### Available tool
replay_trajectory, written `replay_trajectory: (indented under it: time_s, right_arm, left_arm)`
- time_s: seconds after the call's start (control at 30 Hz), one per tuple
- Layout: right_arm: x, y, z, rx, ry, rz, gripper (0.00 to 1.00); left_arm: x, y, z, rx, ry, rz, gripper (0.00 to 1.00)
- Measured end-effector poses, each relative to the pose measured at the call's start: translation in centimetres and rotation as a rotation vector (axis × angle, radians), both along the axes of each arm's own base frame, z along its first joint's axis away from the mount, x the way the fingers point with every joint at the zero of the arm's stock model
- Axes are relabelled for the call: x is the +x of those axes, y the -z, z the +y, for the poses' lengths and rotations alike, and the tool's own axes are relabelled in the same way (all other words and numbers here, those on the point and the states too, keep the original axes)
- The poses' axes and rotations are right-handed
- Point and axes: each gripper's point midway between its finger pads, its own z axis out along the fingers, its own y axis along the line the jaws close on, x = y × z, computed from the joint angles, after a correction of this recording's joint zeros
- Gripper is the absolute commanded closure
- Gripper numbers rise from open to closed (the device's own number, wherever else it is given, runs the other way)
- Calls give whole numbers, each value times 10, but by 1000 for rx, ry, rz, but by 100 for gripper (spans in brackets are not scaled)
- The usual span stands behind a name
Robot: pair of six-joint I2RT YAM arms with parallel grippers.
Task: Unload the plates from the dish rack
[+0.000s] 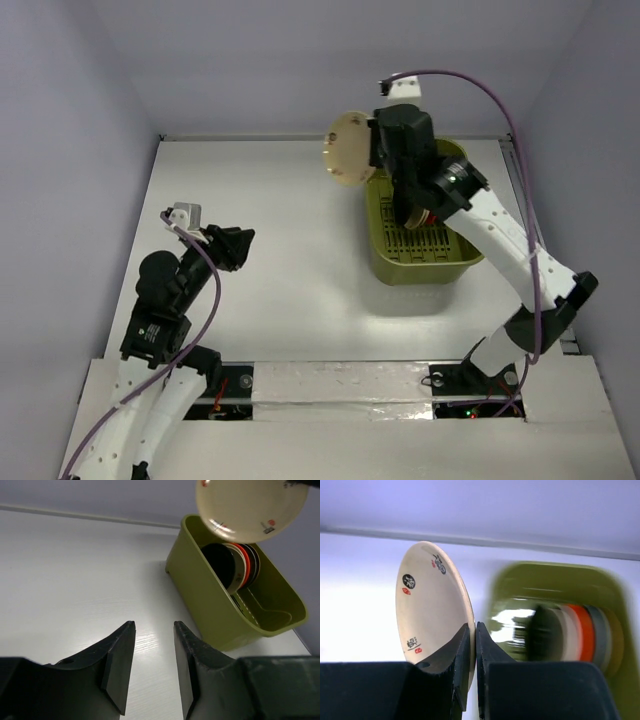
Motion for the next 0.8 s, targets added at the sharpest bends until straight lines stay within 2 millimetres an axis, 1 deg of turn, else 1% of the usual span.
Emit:
replay_trajectory:
  time_s: [0.03, 0.1, 0.17, 0.2, 0.27, 0.37, 0.43, 0.47, 0.53, 0.6, 0.73, 0.8]
  right_arm:
    - [2, 0, 21, 34, -48, -5, 100]
    - [10, 12, 66, 80, -130, 12, 100]
    - [23, 39, 116, 116, -205, 51, 100]
    - [28, 59, 141, 133, -244, 84, 100]
    - [37, 104, 182, 161, -302, 160, 100]
    - [39, 176, 224, 182, -356, 295, 100]
    - [39, 217, 239, 197, -368, 378, 100]
    - [38, 232, 244, 203, -371, 408, 100]
    - [37, 254, 252, 223, -368, 455, 100]
    - [35, 269, 255, 235, -362, 487, 100]
    - [30, 285, 256, 269, -355, 513, 99]
    - [25, 298, 253, 266, -347, 531, 94]
  left_arm:
    - [0, -2, 3, -1, -17, -7, 68]
    - [1, -5, 10, -4, -54, -23, 69]
    - [1, -8, 18, -6, -93, -34, 69]
    - [1, -9, 21, -7, -112, -38, 70]
    - [2, -10, 26, -7, -139, -43, 70]
    - [3, -8, 31, -4, -165, -38, 70]
    - [4, -7, 32, -3, -172, -33, 69]
    - [4, -7, 32, -2, -174, -33, 69]
    - [4, -7, 32, -2, -175, -32, 69]
    - [4, -7, 32, -2, -174, -32, 69]
    - [4, -7, 32, -2, -172, -32, 69]
    - [3, -7, 31, -3, -167, -31, 69]
